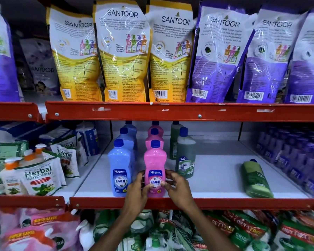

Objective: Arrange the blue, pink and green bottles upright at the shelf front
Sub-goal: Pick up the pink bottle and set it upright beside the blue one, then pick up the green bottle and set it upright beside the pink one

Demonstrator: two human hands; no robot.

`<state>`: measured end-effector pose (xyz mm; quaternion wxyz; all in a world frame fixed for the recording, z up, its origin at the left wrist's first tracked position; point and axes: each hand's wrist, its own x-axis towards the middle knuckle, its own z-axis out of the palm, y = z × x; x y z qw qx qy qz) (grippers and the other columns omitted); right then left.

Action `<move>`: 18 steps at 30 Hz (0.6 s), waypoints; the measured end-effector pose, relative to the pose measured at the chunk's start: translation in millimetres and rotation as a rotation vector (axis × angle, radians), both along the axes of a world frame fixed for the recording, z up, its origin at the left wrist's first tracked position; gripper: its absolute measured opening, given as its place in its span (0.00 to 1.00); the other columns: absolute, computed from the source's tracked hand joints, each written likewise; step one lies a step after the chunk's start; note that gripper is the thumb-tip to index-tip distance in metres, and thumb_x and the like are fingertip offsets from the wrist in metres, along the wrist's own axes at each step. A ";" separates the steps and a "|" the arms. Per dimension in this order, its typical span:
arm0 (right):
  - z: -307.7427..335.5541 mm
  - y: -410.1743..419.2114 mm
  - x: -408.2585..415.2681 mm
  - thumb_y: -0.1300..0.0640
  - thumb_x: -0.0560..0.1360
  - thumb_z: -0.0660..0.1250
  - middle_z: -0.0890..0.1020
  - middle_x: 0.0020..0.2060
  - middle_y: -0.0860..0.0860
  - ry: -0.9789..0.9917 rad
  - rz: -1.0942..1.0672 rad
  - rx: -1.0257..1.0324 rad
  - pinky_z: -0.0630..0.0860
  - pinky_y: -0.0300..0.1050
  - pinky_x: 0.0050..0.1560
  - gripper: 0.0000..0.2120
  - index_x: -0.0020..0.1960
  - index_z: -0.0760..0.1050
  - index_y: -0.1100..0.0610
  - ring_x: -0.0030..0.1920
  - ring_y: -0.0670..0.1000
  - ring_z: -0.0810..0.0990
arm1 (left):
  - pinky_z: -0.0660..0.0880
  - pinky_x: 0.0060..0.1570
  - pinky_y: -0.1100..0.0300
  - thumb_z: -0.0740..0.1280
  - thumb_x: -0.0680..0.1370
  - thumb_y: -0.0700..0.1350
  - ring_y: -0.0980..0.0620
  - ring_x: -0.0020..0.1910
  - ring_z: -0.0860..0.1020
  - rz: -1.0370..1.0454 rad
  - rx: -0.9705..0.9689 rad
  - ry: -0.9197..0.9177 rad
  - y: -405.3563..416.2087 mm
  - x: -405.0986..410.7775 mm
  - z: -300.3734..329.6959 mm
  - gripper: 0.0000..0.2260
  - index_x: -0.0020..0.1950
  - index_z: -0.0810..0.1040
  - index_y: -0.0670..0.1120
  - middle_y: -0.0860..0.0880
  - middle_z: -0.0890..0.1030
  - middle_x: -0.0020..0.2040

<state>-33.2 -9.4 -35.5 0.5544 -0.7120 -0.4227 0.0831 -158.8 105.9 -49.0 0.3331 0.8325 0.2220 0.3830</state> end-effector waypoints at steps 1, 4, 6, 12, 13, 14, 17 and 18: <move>0.4 -0.4 -0.5 0.61 0.74 0.72 0.85 0.55 0.47 0.003 0.002 0.003 0.81 0.43 0.56 0.18 0.62 0.77 0.52 0.55 0.45 0.83 | 0.78 0.51 0.65 0.68 0.79 0.43 0.54 0.52 0.83 -0.006 -0.008 0.004 -1.8 -0.9 1.6 0.17 0.68 0.72 0.43 0.46 0.84 0.58; -0.1 -5.0 -4.2 0.61 0.75 0.71 0.84 0.58 0.47 0.008 0.020 0.010 0.80 0.35 0.54 0.20 0.66 0.75 0.52 0.57 0.44 0.82 | 0.80 0.58 0.55 0.67 0.80 0.45 0.49 0.58 0.82 0.019 -0.022 0.005 -10.8 -7.6 1.1 0.20 0.71 0.71 0.44 0.46 0.82 0.63; -1.8 -13.6 -6.3 0.60 0.77 0.70 0.80 0.63 0.45 0.022 -0.005 0.038 0.77 0.30 0.54 0.22 0.70 0.72 0.53 0.59 0.42 0.80 | 0.76 0.65 0.53 0.65 0.81 0.49 0.50 0.65 0.77 0.124 0.036 -0.050 -22.9 -14.8 -0.7 0.21 0.73 0.70 0.45 0.47 0.77 0.69; 7.0 -77.3 24.6 0.62 0.78 0.65 0.73 0.64 0.43 -0.269 -0.353 0.117 0.66 0.42 0.70 0.23 0.72 0.69 0.51 0.65 0.43 0.72 | 0.72 0.70 0.53 0.66 0.78 0.44 0.49 0.65 0.74 0.083 0.498 -0.229 -67.0 4.2 16.2 0.17 0.66 0.77 0.43 0.45 0.78 0.64; 9.8 -89.2 33.8 0.62 0.78 0.64 0.73 0.66 0.44 -0.306 -0.399 0.109 0.65 0.43 0.72 0.23 0.72 0.70 0.53 0.67 0.45 0.71 | 0.70 0.71 0.54 0.66 0.77 0.43 0.49 0.66 0.74 0.051 0.522 -0.218 -75.5 14.2 19.3 0.17 0.67 0.76 0.43 0.46 0.78 0.65; 11.1 -102.6 45.5 0.62 0.78 0.64 0.74 0.68 0.47 -0.329 -0.445 0.098 0.65 0.46 0.73 0.22 0.71 0.70 0.54 0.70 0.47 0.69 | 0.68 0.72 0.56 0.66 0.78 0.44 0.50 0.67 0.74 0.013 0.533 -0.198 -86.6 27.8 21.5 0.18 0.68 0.75 0.45 0.48 0.77 0.66; 12.7 -140.2 80.8 0.63 0.78 0.63 0.74 0.70 0.53 -0.317 -0.573 0.062 0.65 0.52 0.73 0.20 0.70 0.72 0.57 0.73 0.54 0.67 | 0.62 0.72 0.66 0.63 0.78 0.47 0.57 0.69 0.70 -0.103 0.445 -0.101 -122.6 72.9 23.7 0.20 0.71 0.71 0.50 0.52 0.75 0.68; 13.1 -150.3 92.0 0.63 0.78 0.63 0.75 0.69 0.55 -0.300 -0.611 0.042 0.66 0.53 0.73 0.19 0.69 0.73 0.58 0.72 0.56 0.68 | 0.63 0.71 0.67 0.63 0.78 0.49 0.59 0.68 0.70 -0.144 0.367 -0.058 -131.9 88.1 23.9 0.20 0.71 0.69 0.53 0.54 0.74 0.69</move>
